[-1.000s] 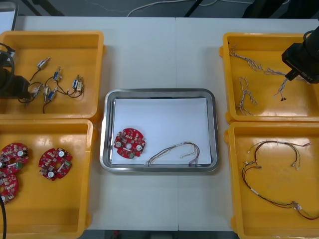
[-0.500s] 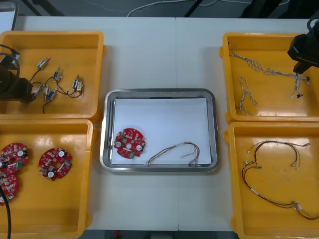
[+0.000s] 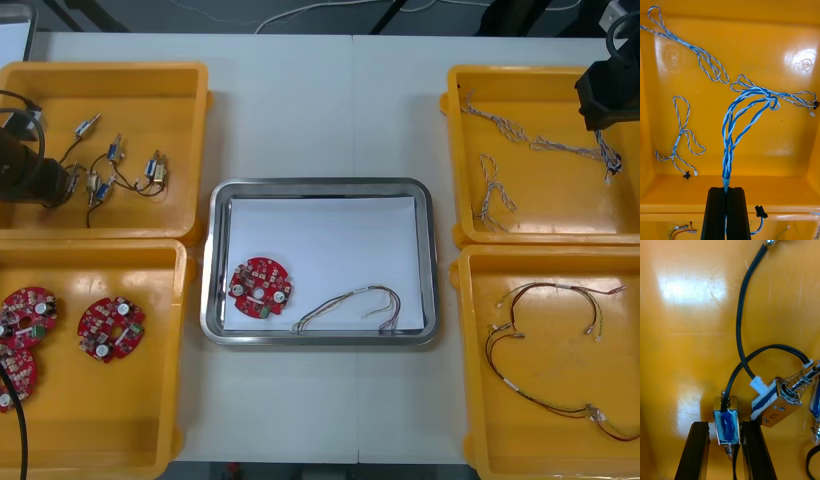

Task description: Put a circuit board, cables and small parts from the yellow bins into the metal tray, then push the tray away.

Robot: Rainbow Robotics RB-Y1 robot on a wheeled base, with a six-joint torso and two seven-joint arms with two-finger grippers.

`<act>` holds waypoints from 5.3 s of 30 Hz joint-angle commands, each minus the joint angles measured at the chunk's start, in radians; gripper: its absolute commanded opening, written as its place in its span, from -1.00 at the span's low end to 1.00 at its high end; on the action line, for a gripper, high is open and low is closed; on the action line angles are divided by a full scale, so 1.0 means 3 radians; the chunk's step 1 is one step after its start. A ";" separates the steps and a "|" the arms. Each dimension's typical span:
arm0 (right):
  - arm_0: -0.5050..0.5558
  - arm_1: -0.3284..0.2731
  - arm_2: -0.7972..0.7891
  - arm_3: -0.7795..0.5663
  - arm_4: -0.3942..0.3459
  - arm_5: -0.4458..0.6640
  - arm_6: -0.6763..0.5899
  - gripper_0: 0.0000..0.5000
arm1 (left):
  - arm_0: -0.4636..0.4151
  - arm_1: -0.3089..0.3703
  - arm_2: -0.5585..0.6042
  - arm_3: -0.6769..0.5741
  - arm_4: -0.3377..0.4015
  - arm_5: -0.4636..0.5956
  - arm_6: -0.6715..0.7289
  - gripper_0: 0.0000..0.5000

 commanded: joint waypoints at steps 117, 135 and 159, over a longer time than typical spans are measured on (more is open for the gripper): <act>0.0755 -0.0017 0.0444 -0.1584 -0.0566 0.0027 0.0090 -1.00 | 0.0051 -0.0717 -0.2115 -0.2657 0.0412 0.1376 0.3160 -1.00; 0.0755 -0.0017 0.0444 -0.1584 -0.0566 0.0027 0.0090 -1.00 | -0.0139 -0.0896 -0.2125 -0.2186 0.0136 0.1131 0.2925 -1.00; 0.0755 -0.0017 0.0444 -0.1584 -0.0566 0.0027 0.0090 -1.00 | -0.0246 -0.0968 -0.2130 -0.1803 -0.0038 0.0762 0.2792 -1.00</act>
